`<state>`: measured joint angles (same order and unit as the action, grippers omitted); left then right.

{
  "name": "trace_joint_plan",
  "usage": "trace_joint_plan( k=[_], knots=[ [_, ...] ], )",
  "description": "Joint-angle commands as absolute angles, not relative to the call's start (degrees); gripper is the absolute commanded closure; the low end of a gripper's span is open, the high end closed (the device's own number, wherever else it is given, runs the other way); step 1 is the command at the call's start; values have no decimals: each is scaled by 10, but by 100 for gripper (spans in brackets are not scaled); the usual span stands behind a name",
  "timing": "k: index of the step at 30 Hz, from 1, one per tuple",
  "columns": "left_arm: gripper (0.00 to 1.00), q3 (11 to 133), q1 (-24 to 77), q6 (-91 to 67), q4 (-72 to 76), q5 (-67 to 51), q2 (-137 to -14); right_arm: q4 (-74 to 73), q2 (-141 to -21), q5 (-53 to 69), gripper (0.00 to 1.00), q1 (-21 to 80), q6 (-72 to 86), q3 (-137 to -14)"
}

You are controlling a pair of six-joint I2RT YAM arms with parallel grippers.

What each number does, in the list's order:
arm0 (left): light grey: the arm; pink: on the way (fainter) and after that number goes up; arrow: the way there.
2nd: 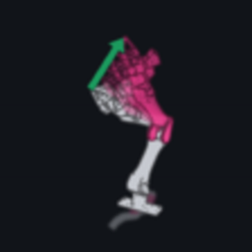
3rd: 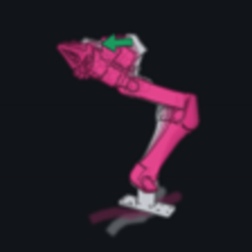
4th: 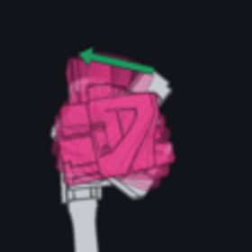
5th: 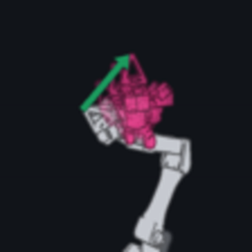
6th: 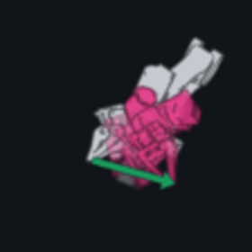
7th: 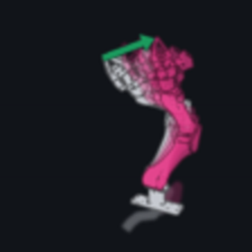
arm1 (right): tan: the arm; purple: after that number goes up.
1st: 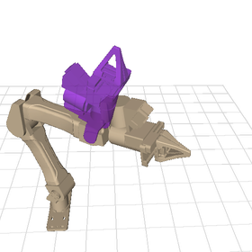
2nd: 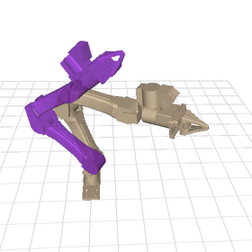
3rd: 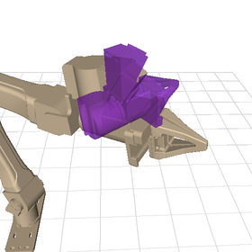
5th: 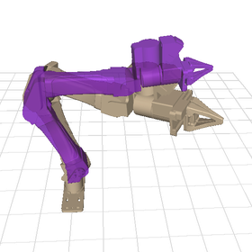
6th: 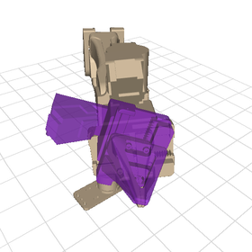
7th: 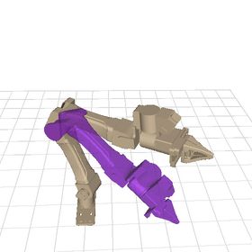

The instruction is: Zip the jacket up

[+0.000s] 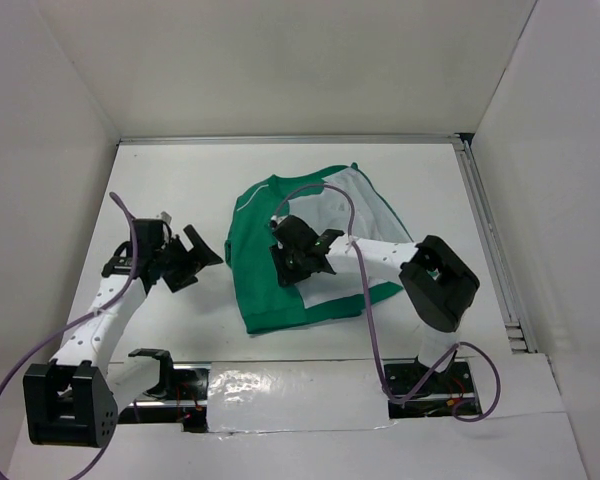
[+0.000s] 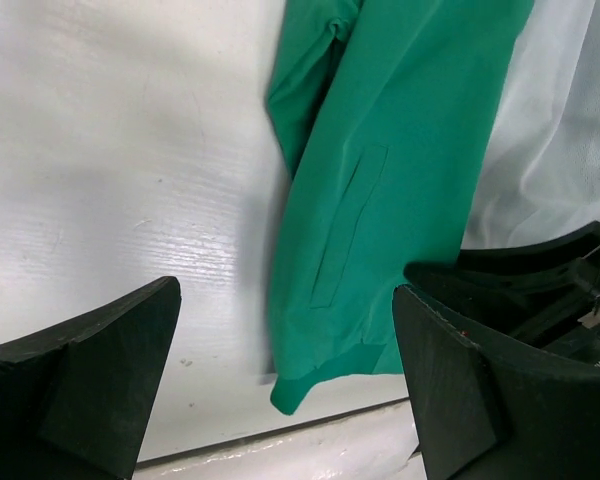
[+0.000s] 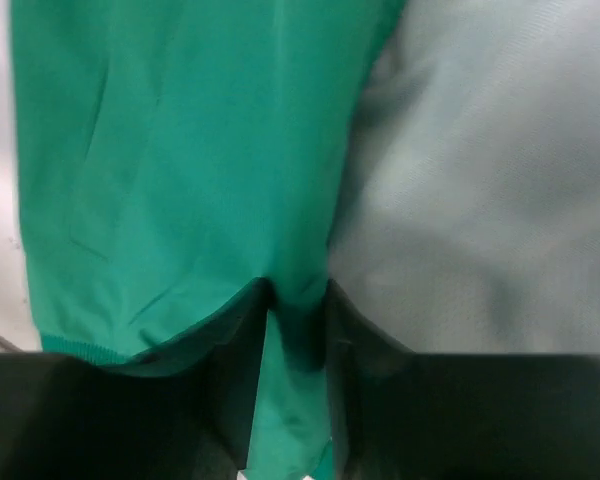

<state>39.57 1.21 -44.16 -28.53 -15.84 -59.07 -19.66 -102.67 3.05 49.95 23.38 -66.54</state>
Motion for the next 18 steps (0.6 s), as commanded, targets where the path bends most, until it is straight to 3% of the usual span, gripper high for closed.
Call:
trace_joint_plan(
  k=[1,2,3,4,10,14,18],
  knots=[
    [1,381,2,-444,-253,-179,-595,-215,-1022,-36,66,504,265,-697],
    [1,378,3,-444,-247,-182,-596,-225,-1017,-60,82,513,274,-700],
    [1,376,3,-440,-243,-182,-600,-232,-999,-95,91,517,279,-702],
    [1,375,2,-437,-239,-187,-605,-236,-987,-97,94,519,279,-703],
    [1,388,20,-434,-225,-180,-658,-242,-830,-102,91,495,327,-664],
    [1,409,58,-447,-216,-152,-714,-235,-730,-62,89,401,344,-614],
    [1,454,112,-459,-207,-142,-783,-255,-706,-55,88,326,344,-581]
  ],
)
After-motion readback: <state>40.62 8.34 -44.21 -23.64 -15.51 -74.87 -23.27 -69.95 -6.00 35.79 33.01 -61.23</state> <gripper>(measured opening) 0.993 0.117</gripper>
